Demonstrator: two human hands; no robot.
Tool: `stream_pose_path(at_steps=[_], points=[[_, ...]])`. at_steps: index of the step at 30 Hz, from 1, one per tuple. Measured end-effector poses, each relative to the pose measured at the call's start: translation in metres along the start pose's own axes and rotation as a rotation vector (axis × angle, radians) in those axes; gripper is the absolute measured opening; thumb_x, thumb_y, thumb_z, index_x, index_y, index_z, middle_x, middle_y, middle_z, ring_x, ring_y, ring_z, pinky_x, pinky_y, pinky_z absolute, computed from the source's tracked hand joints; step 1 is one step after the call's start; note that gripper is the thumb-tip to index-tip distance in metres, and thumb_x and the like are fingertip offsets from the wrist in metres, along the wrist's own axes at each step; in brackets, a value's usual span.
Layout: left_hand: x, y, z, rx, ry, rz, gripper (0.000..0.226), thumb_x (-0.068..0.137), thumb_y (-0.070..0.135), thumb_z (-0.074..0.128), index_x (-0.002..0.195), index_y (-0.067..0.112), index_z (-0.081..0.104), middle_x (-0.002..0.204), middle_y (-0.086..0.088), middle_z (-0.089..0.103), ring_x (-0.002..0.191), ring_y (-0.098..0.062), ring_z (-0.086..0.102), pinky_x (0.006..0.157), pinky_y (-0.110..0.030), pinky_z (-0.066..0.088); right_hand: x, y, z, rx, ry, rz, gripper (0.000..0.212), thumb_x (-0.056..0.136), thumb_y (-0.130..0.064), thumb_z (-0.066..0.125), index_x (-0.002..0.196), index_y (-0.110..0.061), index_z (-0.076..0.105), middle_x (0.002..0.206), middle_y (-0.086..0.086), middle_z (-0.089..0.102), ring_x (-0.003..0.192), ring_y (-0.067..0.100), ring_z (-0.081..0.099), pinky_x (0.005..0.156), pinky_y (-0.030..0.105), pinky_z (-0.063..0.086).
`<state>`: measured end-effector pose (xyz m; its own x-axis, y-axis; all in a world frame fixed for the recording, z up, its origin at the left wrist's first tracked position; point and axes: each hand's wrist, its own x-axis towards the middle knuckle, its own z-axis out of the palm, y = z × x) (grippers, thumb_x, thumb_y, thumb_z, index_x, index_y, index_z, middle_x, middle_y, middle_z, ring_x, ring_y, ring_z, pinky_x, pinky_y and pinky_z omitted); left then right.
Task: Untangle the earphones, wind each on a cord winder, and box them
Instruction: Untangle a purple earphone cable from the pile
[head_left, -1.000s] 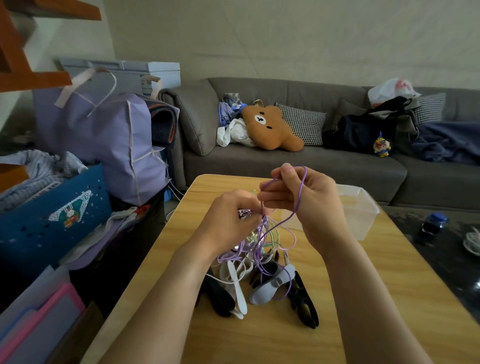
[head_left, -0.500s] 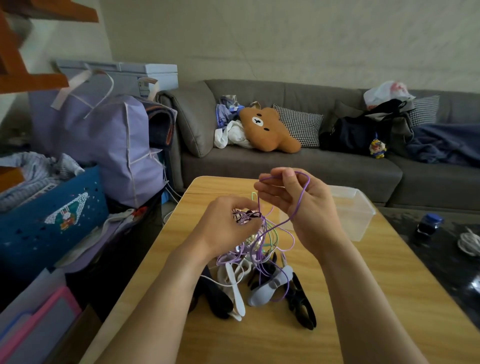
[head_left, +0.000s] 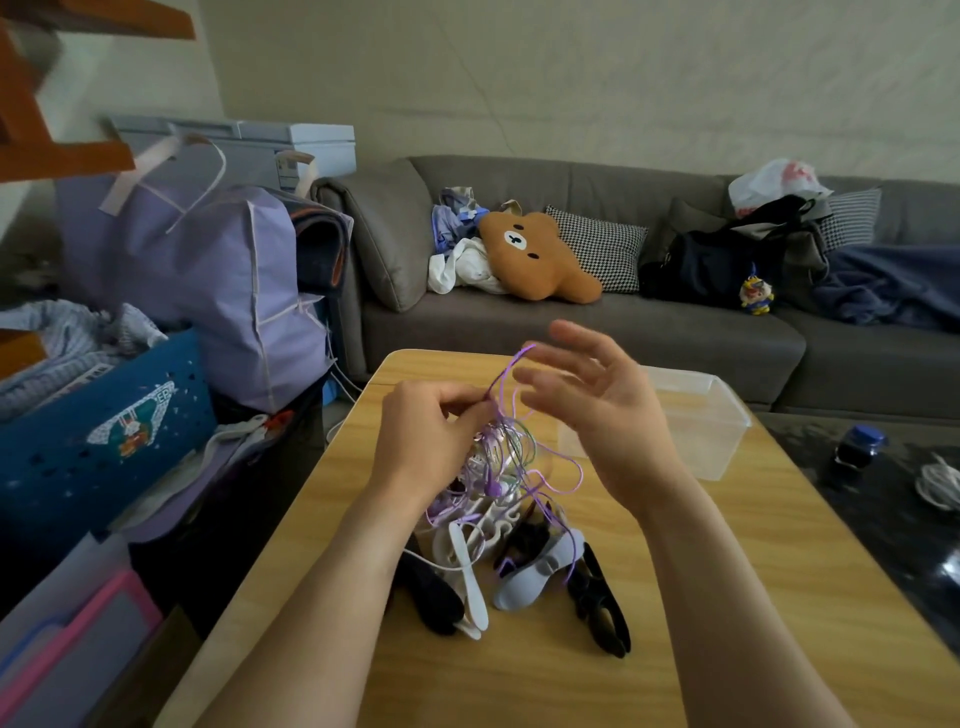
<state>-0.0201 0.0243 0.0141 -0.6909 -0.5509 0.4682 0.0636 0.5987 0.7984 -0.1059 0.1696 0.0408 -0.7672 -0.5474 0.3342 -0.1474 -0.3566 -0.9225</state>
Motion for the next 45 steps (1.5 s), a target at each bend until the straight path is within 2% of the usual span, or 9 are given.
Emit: stream_pose_path(at_steps=[5,11,15,18,27,33,37,41,45], points=[[0.003,-0.007,-0.003,-0.209,-0.025,-0.145,0.011,0.080,0.010,0.081,0.078,0.021,0.077,0.075,0.004,0.076,0.066,-0.003,0.070,0.066,-0.018,0.052,-0.001,0.028,0.003,-0.643,-0.151,0.014,0.034,0.087,-0.005,0.074,0.114,-0.024,0.069,0.104,-0.011,0.072,0.102,0.003,0.068,0.093,0.030,0.056],[0.007,-0.013,-0.015,-0.392,-0.166,-0.306,0.008,0.071,0.020,0.084,0.066,0.023,0.078,0.072,-0.003,0.073,0.072,-0.021,0.067,0.082,-0.041,0.055,-0.003,0.030,0.005,-0.843,-0.211,-0.039,0.030,0.086,-0.019,0.077,0.115,-0.026,0.074,0.097,-0.015,0.072,0.092,-0.002,0.065,0.073,0.008,0.048],[0.009,-0.016,-0.016,-0.325,-0.163,-0.289,0.020,0.083,0.009,0.077,0.067,0.021,0.074,0.068,-0.001,0.073,0.064,-0.015,0.067,0.073,-0.036,0.055,-0.003,0.033,0.005,-0.799,-0.228,-0.023,0.025,0.081,-0.021,0.080,0.104,-0.031,0.074,0.078,-0.017,0.062,0.077,0.001,0.059,0.073,0.024,0.053],[0.008,-0.014,-0.014,-0.224,-0.179,-0.233,0.014,0.086,0.011,0.075,0.075,0.018,0.071,0.072,-0.004,0.074,0.070,-0.020,0.069,0.077,-0.041,0.057,-0.004,0.031,0.005,-0.784,-0.250,-0.026,0.025,0.081,-0.016,0.079,0.095,-0.033,0.067,0.083,-0.016,0.062,0.077,0.003,0.059,0.077,0.033,0.056],[0.010,-0.019,-0.007,-0.092,-0.104,-0.218,0.017,0.093,0.016,0.068,0.077,0.020,0.063,0.070,0.002,0.070,0.067,-0.014,0.066,0.071,-0.033,0.053,-0.006,0.033,0.008,-0.845,-0.268,-0.122,0.021,0.085,-0.019,0.077,0.079,-0.028,0.058,0.079,-0.013,0.067,0.080,-0.001,0.064,0.070,0.025,0.055],[0.009,-0.011,-0.013,-0.102,-0.054,-0.122,0.016,0.091,0.012,0.070,0.077,0.018,0.066,0.071,0.002,0.071,0.059,-0.001,0.064,0.062,-0.019,0.051,-0.007,0.036,0.012,-0.743,-0.217,-0.131,0.032,0.083,-0.013,0.078,0.105,-0.033,0.067,0.099,-0.021,0.070,0.086,0.000,0.067,0.077,0.027,0.057],[0.011,-0.014,-0.018,-0.079,-0.083,-0.096,0.014,0.090,0.012,0.071,0.078,0.017,0.067,0.072,-0.001,0.073,0.067,-0.015,0.069,0.072,-0.032,0.055,-0.006,0.038,0.013,-0.667,-0.195,-0.075,0.033,0.082,-0.014,0.080,0.113,-0.023,0.073,0.093,-0.014,0.074,0.085,0.000,0.069,0.073,0.020,0.055],[0.008,-0.012,-0.019,-0.020,-0.126,-0.106,0.019,0.088,0.014,0.074,0.073,0.021,0.065,0.072,-0.004,0.073,0.071,-0.022,0.071,0.075,-0.039,0.057,-0.006,0.042,0.014,-0.657,-0.153,-0.004,0.021,0.083,-0.011,0.079,0.092,-0.028,0.070,0.086,-0.008,0.072,0.081,0.006,0.067,0.066,0.015,0.048],[0.009,-0.014,-0.021,-0.007,-0.198,-0.161,0.019,0.085,0.014,0.077,0.070,0.020,0.068,0.072,-0.007,0.075,0.069,-0.021,0.072,0.074,-0.038,0.058,-0.007,0.043,0.015,-0.739,-0.191,0.022,0.027,0.082,-0.014,0.078,0.081,-0.034,0.060,0.080,-0.003,0.070,0.074,0.012,0.064,0.070,0.026,0.053]])
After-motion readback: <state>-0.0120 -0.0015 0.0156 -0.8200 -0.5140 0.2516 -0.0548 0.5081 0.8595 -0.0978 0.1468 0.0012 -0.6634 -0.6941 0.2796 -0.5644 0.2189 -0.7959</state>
